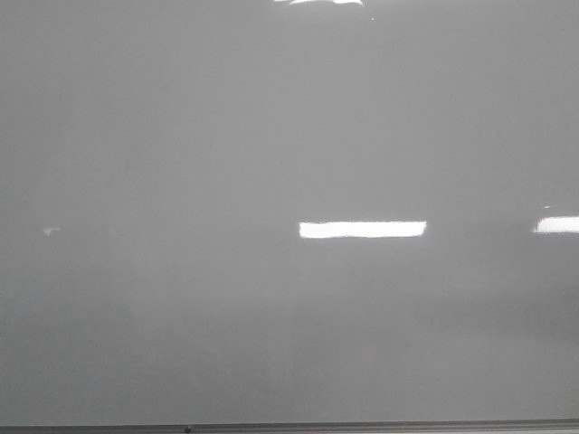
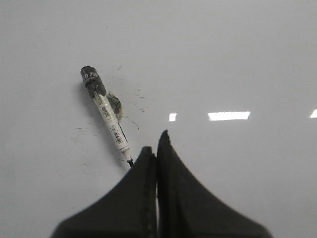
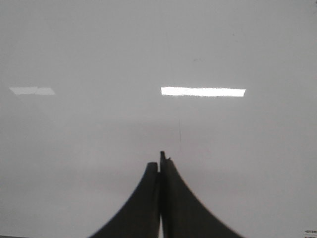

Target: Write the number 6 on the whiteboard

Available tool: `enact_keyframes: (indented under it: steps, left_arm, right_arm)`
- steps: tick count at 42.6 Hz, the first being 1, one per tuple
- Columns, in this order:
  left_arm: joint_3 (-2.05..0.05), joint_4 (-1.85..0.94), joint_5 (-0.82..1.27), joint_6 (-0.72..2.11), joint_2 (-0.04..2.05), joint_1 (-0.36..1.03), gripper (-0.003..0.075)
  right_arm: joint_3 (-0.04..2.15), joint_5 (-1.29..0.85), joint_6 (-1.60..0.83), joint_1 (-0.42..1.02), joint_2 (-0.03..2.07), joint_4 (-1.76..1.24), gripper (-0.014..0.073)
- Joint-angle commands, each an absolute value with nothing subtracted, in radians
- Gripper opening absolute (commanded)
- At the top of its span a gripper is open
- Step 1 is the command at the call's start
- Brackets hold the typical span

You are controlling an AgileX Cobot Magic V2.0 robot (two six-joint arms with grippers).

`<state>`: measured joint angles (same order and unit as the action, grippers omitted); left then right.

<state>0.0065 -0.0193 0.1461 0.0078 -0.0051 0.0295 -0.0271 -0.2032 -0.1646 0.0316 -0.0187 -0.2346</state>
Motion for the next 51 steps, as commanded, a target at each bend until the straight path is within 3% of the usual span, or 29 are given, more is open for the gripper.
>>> enact_keyframes:
  steps: [1, 51]
  left_arm:
    - [0.011, -0.026, 0.064, 0.000, -0.019, 0.031, -0.0020]
    - [0.011, 0.000, 0.006, 0.000, -0.019, 0.031, -0.0020]
  right_arm:
    - [-0.012, -0.119, -0.166, 0.034, -0.030, -0.241, -0.0060]
    - [-0.011, -0.096, -0.166, 0.035, -0.030, -0.265, -0.0060]
